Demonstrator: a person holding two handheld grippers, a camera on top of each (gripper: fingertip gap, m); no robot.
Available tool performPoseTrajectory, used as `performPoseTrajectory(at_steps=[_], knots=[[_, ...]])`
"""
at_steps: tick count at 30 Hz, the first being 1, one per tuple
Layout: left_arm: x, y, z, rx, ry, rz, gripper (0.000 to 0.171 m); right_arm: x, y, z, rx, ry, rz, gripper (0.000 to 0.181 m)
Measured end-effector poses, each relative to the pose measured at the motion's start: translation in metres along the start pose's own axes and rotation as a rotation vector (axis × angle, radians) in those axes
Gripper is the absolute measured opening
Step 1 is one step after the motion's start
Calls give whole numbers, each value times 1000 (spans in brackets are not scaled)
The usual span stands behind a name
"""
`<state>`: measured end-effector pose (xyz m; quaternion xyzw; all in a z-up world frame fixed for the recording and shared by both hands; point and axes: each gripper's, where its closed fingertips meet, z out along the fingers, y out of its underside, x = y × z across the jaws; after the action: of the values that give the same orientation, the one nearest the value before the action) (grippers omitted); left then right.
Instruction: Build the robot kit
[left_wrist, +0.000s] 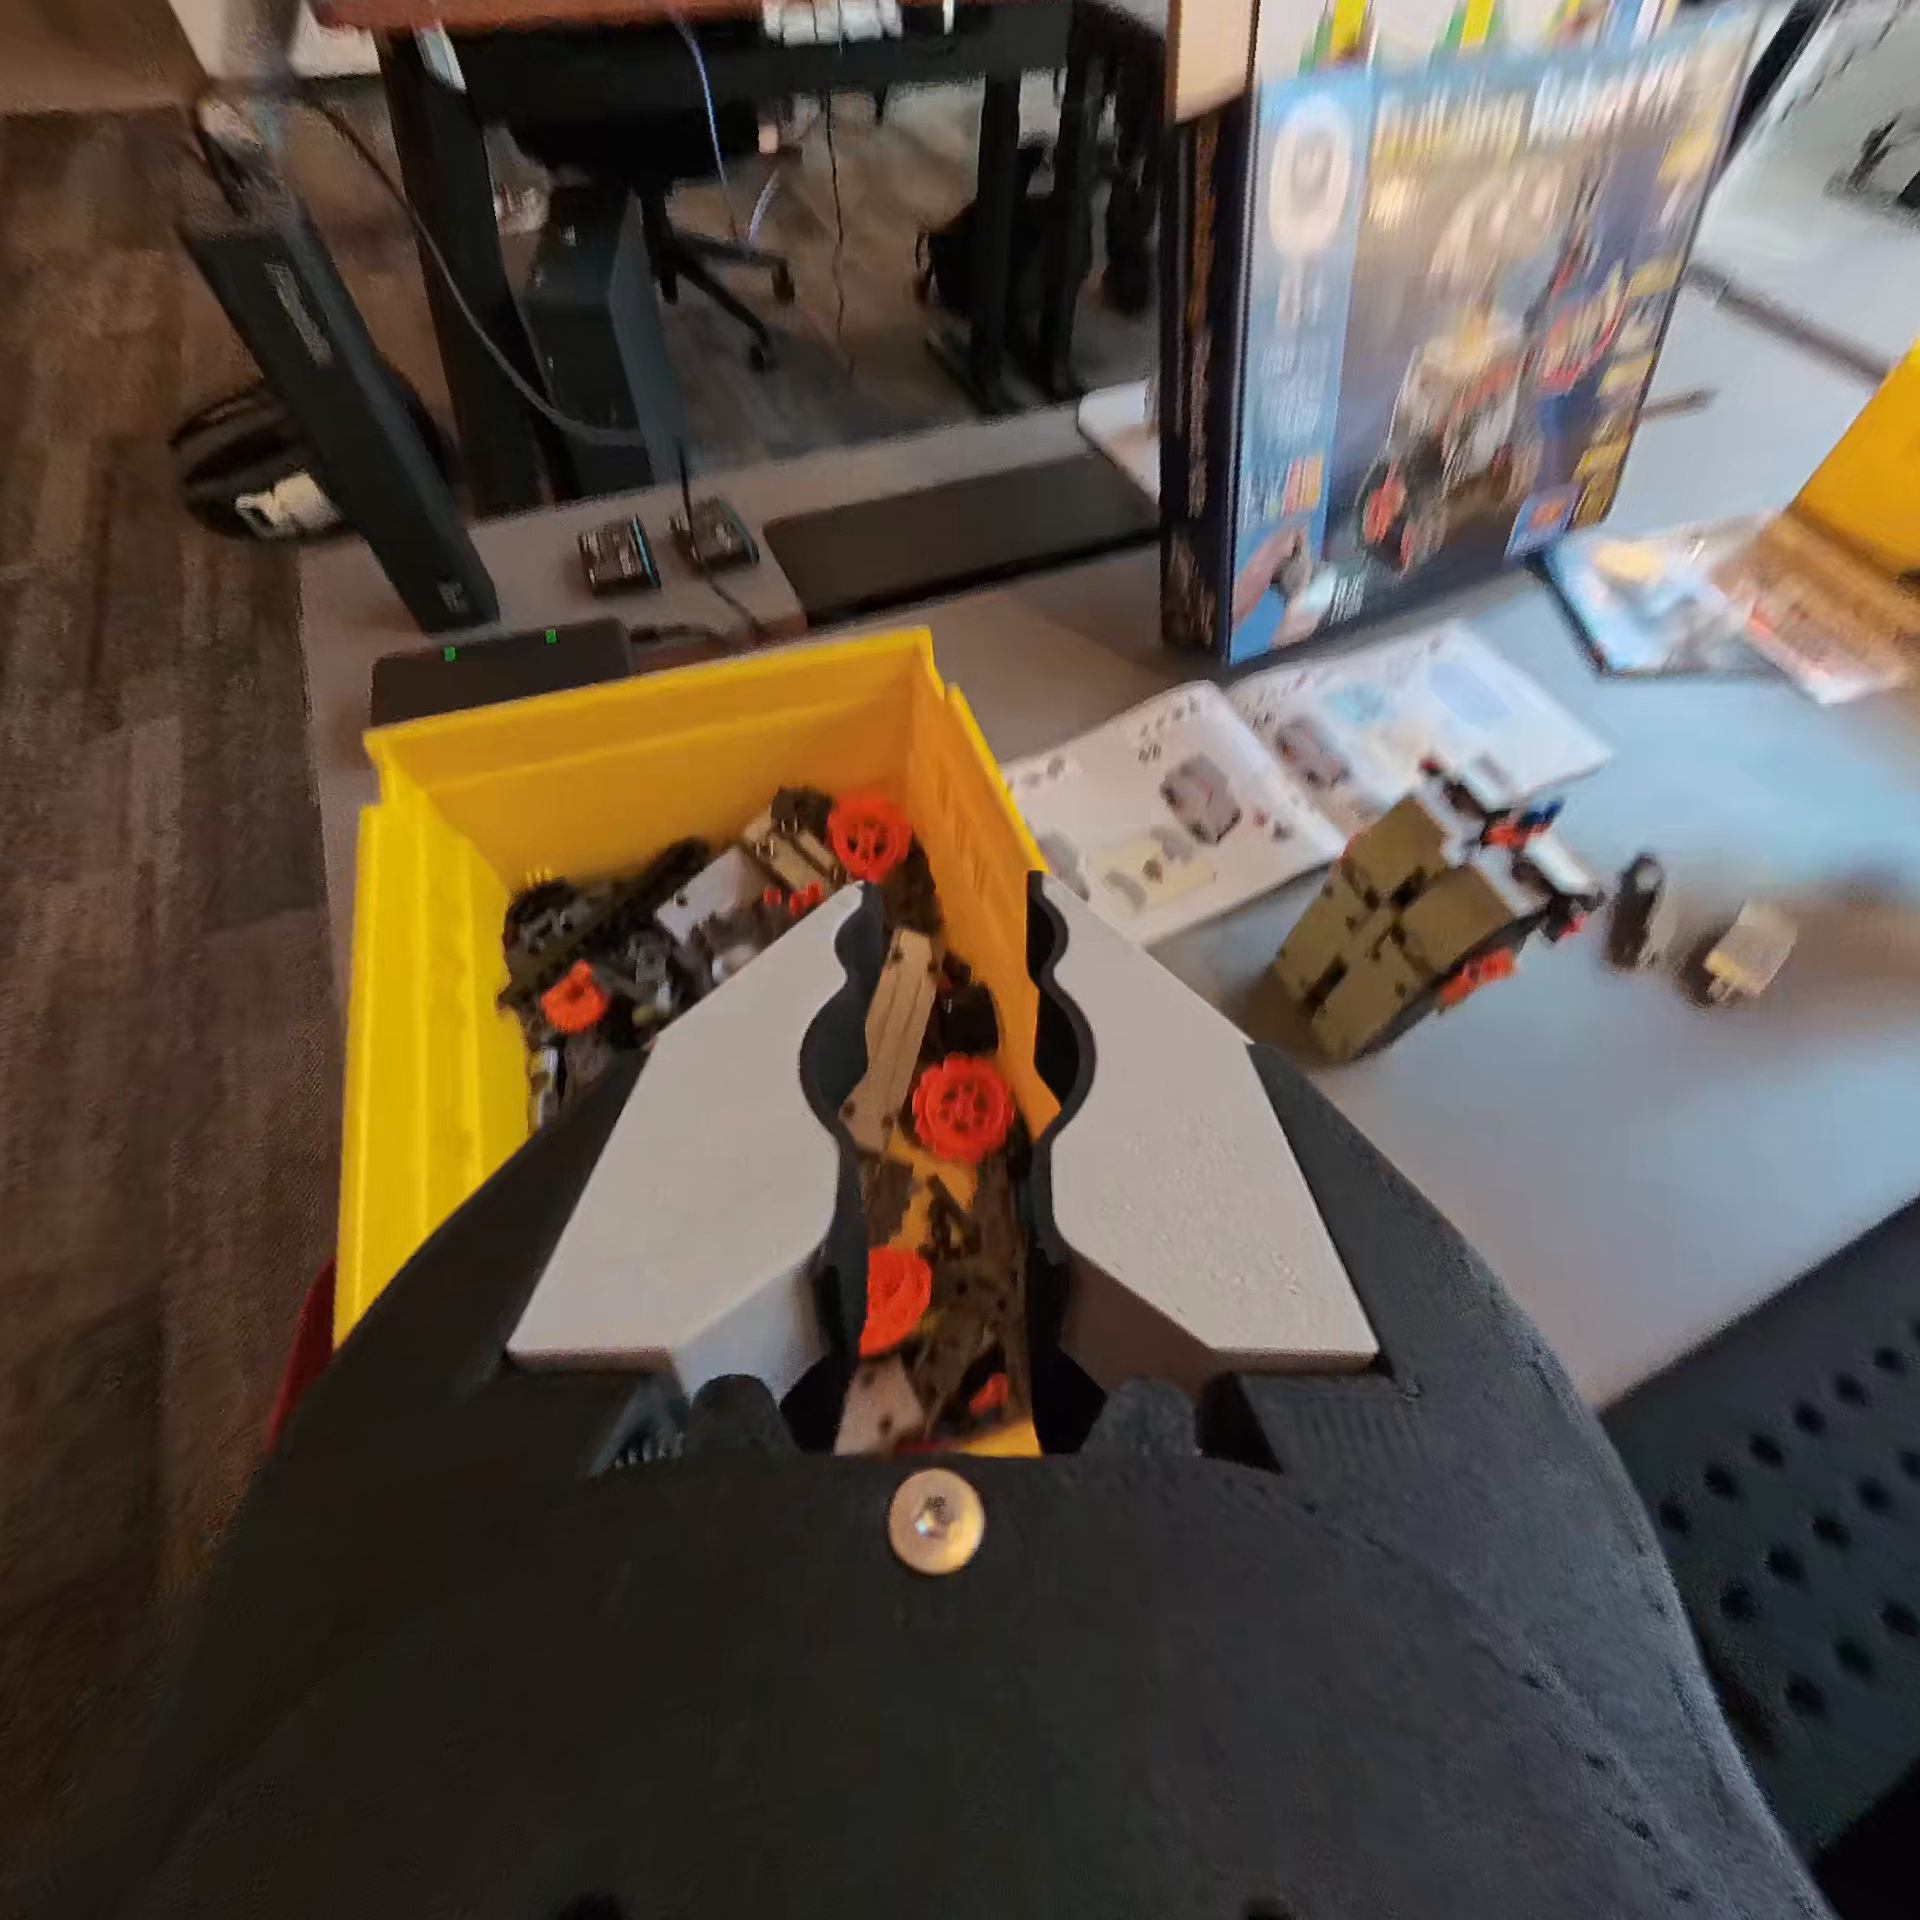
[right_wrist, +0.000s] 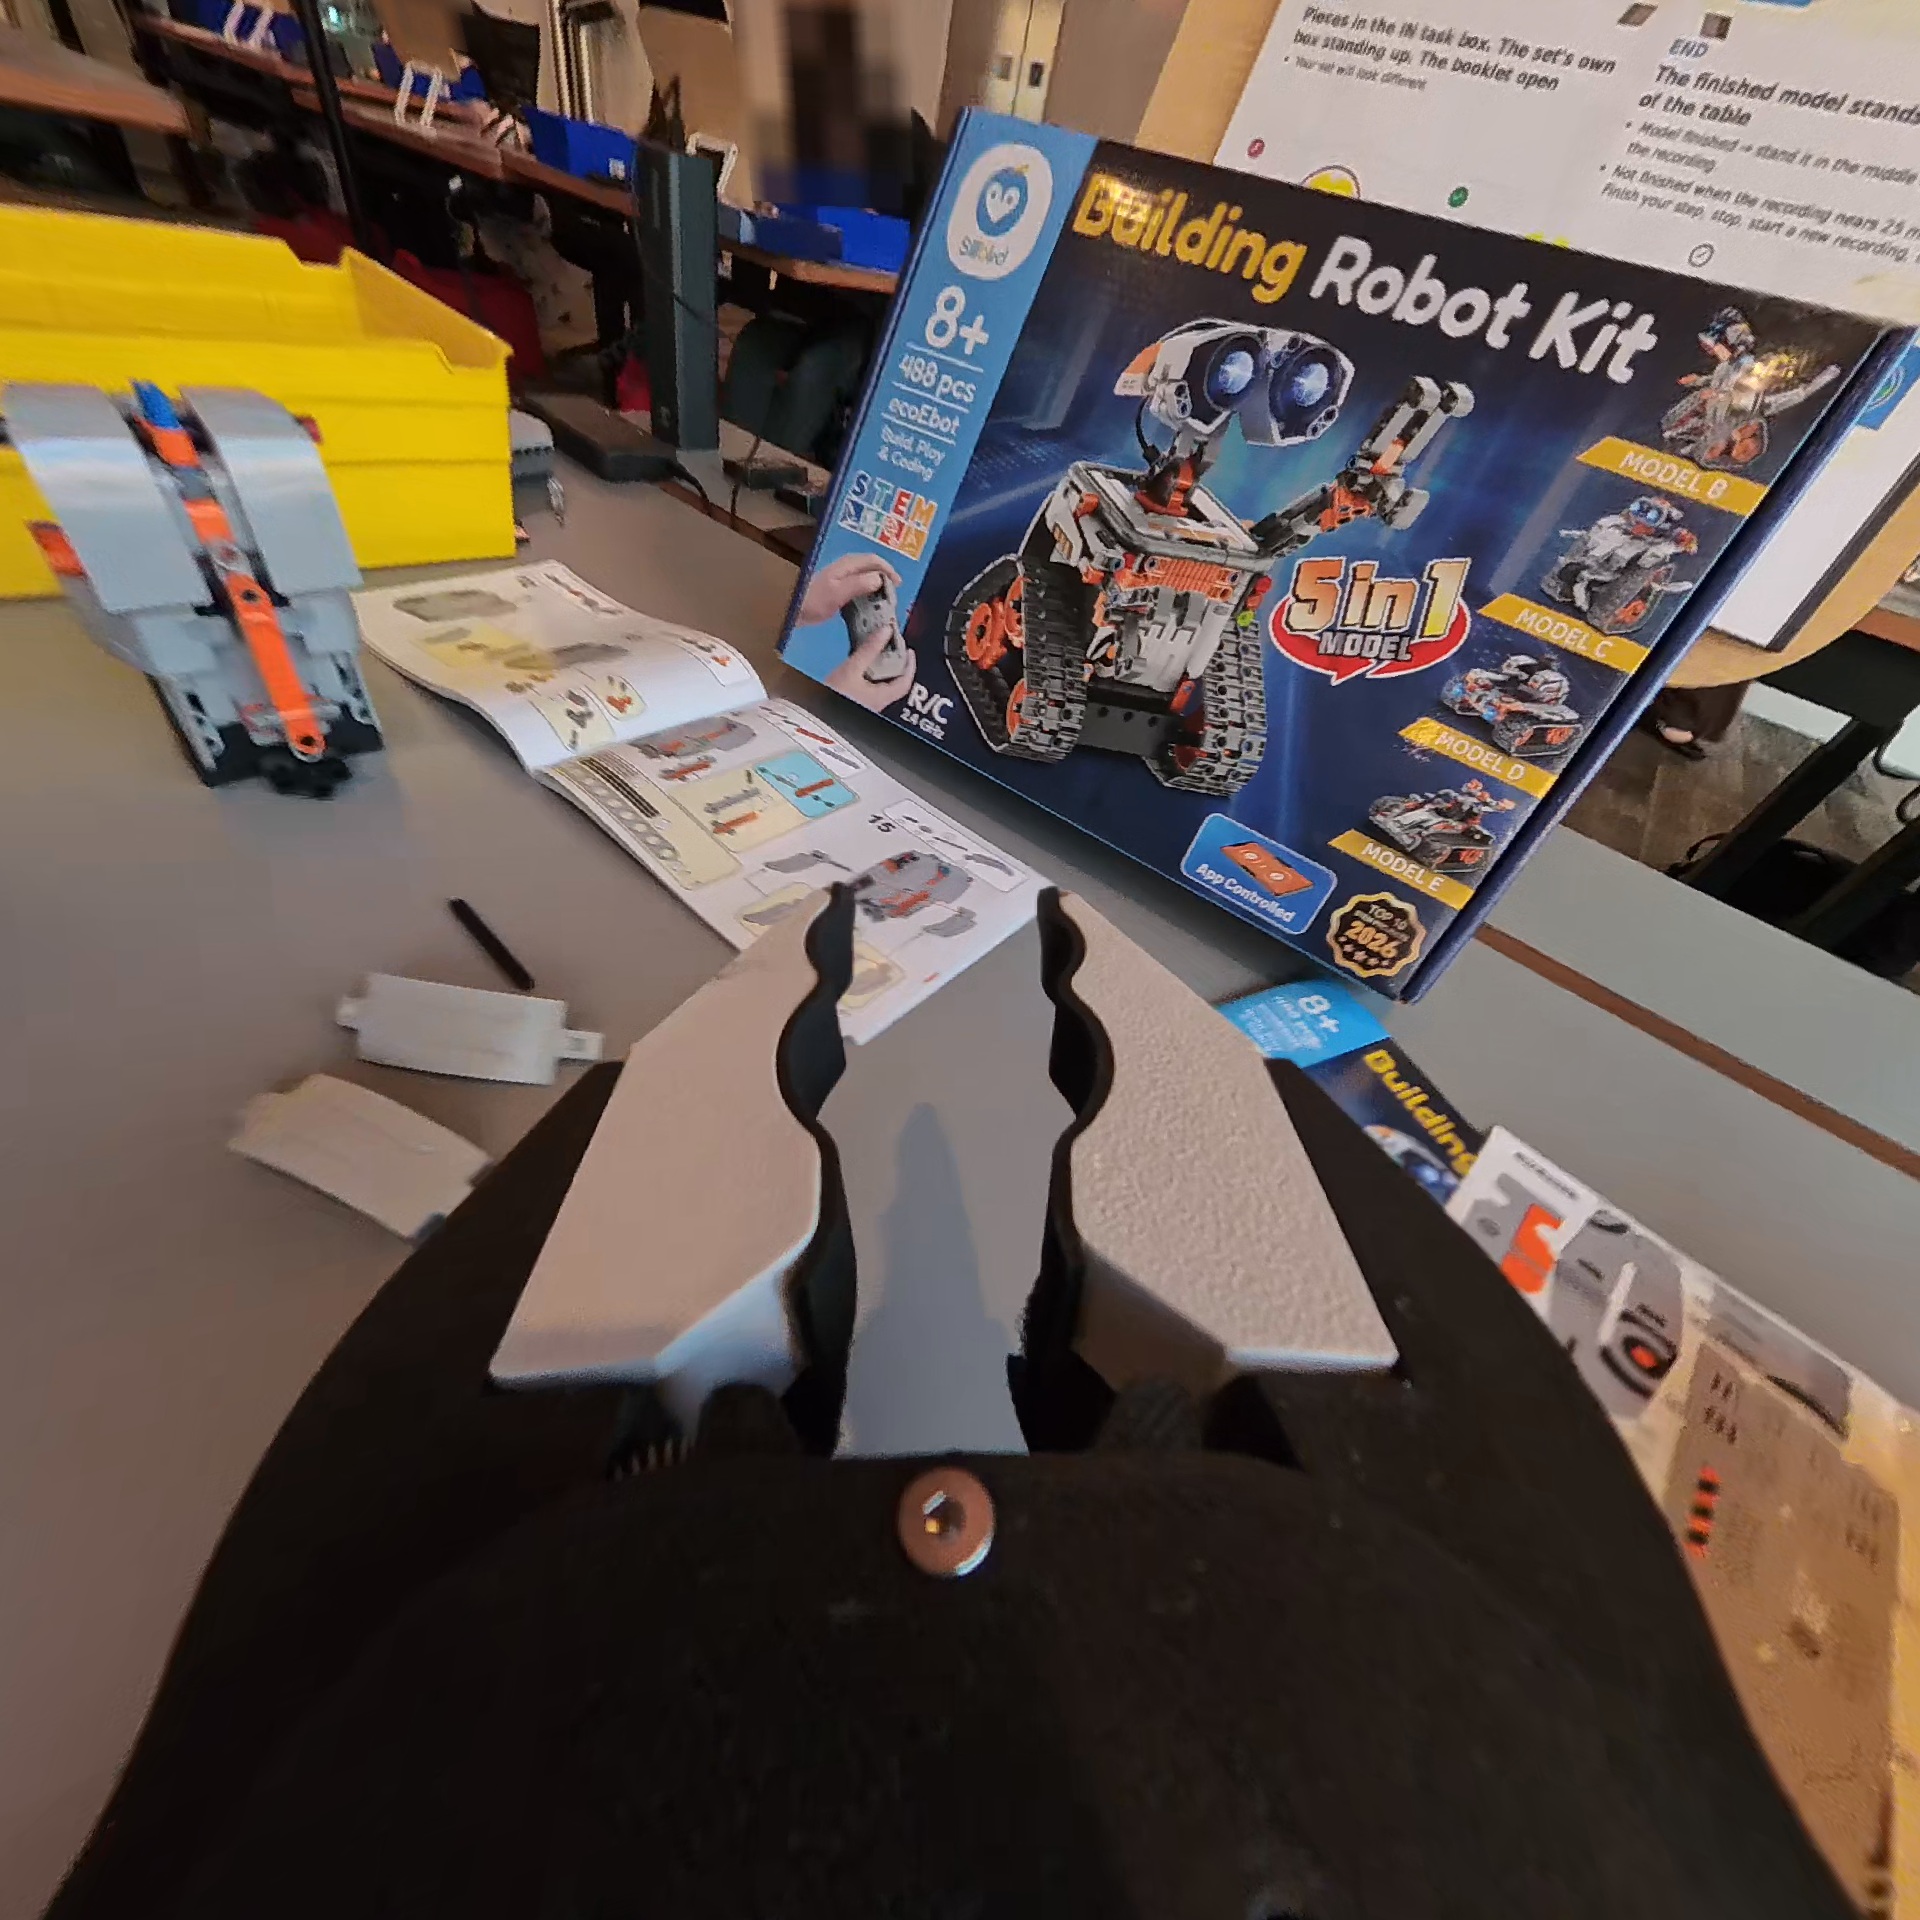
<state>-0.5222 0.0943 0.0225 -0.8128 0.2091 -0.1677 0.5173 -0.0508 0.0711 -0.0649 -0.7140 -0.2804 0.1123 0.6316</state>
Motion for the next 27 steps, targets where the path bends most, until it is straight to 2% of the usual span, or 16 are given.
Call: performPoseTrajectory(at_steps=[3,7,10,13,15,17,21,23,27], knots=[[10,-44,-1,178,65,-85,25,-9,-1,-7,11,32,89,34],[45,-87,-15,459,176,-272,22,-14,-2,-11,26,26,162,34],[70,-92,-22,689,213,-405,18,-7,1,-9,12,35,140,35],[69,-77,-11,777,71,-447,15,5,14,-3,-61,61,98,38],[74,-76,1,794,35,-454,15,12,21,-1,-99,87,113,39],[85,-72,19,730,35,-425,15,10,25,-1,-105,70,194,39],[88,-56,41,664,-102,-303,15,3,28,-7,-101,38,338,38],[84,-54,46,654,-140,-276,15,4,26,-9,-90,38,341,37],[83,-54,55,638,-114,-292,15,9,29,-9,-99,61,329,37]])
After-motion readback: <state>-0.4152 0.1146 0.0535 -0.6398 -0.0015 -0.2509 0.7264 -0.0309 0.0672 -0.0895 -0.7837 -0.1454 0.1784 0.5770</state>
